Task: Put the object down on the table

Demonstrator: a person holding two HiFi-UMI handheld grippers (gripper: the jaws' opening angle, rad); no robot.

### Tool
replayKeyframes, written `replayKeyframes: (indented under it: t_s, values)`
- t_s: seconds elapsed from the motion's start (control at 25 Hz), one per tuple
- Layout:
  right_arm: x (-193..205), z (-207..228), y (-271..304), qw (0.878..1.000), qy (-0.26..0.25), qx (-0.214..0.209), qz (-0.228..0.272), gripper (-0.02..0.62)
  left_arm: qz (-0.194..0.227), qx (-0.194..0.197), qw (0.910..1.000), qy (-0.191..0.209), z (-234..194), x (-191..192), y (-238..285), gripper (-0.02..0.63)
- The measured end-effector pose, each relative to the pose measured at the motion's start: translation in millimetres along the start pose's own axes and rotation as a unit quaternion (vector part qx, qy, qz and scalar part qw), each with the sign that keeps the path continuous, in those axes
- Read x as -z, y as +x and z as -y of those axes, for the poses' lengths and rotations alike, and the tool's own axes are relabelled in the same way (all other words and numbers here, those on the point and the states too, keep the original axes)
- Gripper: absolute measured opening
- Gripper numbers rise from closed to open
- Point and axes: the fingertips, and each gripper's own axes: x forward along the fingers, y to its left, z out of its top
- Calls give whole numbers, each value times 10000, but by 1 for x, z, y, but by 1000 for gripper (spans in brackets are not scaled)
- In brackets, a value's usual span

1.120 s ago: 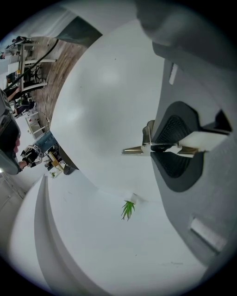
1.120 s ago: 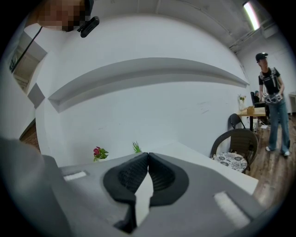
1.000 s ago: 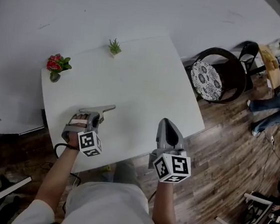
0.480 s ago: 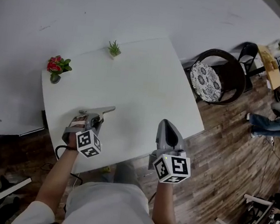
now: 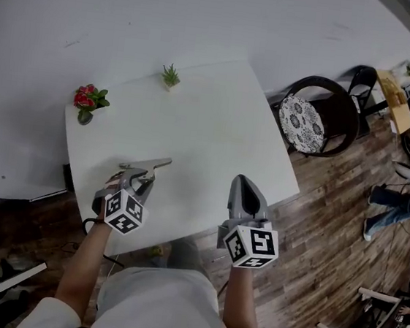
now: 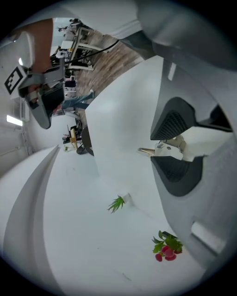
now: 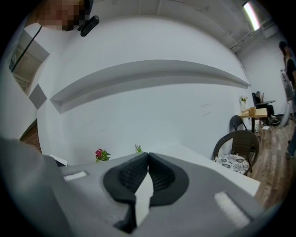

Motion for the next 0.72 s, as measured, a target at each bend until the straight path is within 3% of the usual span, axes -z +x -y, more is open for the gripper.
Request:
replayKeyframes:
  t_s: [0.16,0.36,0.72]
  values:
    - [-2,-8,-4,10000,-35,-3,40,3,314,-191,9969,-695,-15,-5,-16,108]
    - [-6,-17,-12,9999,-85,-8,105,3,738,-498,9868,-1350,-33,-16,-43,64]
    - [-11,-35,-28,9997,-152,-20,182,3,1250,-941,9716,-1775,-56,-23,-83,23]
